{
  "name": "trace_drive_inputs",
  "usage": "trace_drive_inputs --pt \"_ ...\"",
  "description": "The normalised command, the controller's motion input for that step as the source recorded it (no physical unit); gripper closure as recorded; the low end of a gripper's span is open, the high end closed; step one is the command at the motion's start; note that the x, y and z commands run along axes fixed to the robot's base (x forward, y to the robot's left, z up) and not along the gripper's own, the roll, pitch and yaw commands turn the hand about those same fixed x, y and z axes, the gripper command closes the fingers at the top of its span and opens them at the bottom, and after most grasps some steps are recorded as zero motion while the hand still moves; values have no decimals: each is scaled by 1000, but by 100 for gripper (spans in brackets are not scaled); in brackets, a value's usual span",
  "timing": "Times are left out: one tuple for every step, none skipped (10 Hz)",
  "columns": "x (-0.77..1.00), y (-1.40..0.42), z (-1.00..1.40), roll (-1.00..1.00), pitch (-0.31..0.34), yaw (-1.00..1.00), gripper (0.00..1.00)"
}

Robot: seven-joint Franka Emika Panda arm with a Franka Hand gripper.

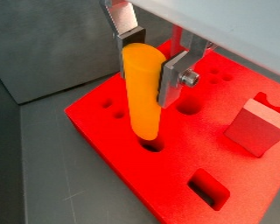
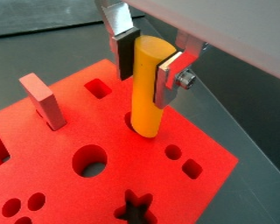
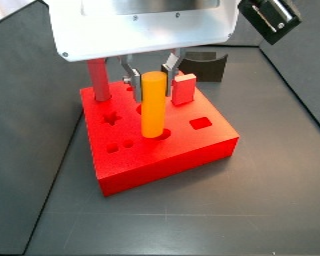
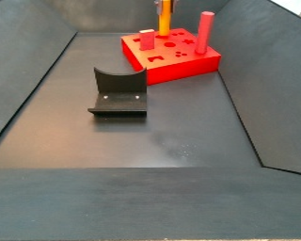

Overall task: Pick up the oval object. Move up. Place the oval object on the fixture. Regrasp the oval object. Move to above the board. Insert the oval object.
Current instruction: Insert the oval object.

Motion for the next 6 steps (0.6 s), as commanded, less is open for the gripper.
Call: trace_drive_inputs --pt "191 0 -100 57 80 0 100" --pt "191 0 -134 100 141 0 100" --pt "34 0 -123 107 127 0 100" --pt "23 0 -120 61 96 0 100" --pt "0 0 -103 59 73 0 100" --pt "0 0 -117 41 50 0 100"
